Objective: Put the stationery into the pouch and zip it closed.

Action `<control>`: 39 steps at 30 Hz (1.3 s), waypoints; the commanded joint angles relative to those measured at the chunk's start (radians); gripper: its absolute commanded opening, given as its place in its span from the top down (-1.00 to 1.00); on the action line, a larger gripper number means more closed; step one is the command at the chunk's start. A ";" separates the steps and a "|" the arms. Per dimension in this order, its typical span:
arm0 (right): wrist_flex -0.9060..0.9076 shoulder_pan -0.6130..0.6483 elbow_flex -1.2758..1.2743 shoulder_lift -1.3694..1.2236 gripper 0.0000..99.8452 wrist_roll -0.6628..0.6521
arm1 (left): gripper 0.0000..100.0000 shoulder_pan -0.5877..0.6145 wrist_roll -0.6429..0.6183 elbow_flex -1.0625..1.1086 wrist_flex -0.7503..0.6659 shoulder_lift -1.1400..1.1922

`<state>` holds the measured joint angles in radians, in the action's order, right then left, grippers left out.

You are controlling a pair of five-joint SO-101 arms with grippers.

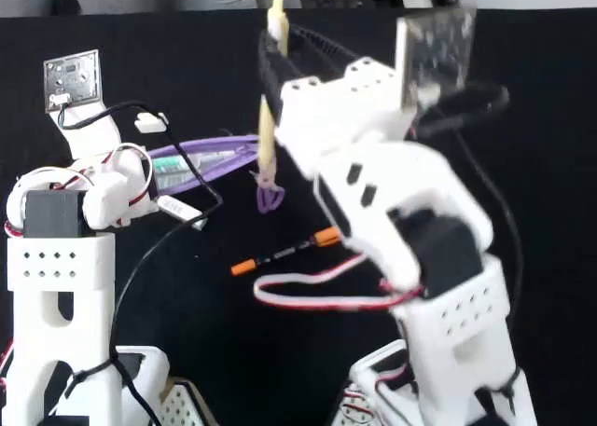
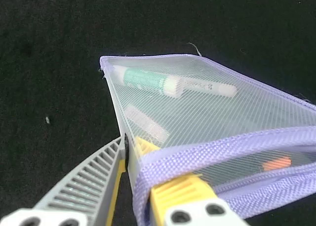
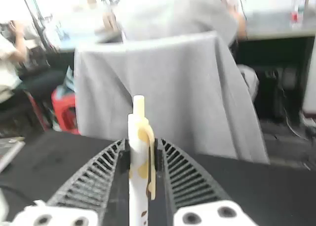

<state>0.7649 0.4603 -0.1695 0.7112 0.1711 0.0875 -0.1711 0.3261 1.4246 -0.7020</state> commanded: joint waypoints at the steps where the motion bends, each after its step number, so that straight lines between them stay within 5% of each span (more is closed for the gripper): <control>1: -0.282 0.075 -0.248 0.151 0.98 -0.008 | 0.94 -0.016 0.014 -0.042 -0.006 -0.005; 14: -1.073 0.130 -0.923 0.401 0.98 -0.008 | 0.94 -0.016 0.012 -0.042 -0.008 -0.005; 23: -1.115 0.161 -0.952 0.401 0.98 -0.144 | 0.94 -0.016 0.011 -0.042 -0.008 -0.005; 39: -1.571 0.190 -1.052 -0.025 0.97 -0.311 | 0.94 -0.015 0.014 0.005 -0.046 -0.005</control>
<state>-0.7357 0.6444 -1.2252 0.7772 -0.1266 0.0875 -0.1665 0.3445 1.4001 -0.7020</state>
